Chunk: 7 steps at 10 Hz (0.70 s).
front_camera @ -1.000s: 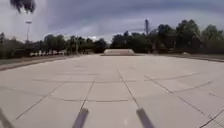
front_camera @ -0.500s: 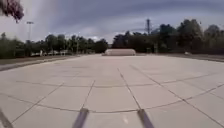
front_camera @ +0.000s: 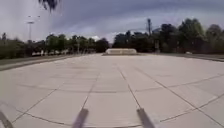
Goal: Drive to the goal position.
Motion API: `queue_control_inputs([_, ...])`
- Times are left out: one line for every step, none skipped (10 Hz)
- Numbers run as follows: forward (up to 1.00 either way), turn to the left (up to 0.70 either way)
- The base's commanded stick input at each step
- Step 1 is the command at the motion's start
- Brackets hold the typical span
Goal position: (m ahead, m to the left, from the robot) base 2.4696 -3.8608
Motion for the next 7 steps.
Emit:
queue_control_inputs([0.5, 0.0])
queue_control_inputs([0.5, 0.0])
queue_control_inputs([0.5, 0.0])
queue_control_inputs([0.5, 0.0])
queue_control_inputs([0.5, 0.0])
queue_control_inputs([0.5, 0.0])
queue_control_inputs([0.5, 0.0])
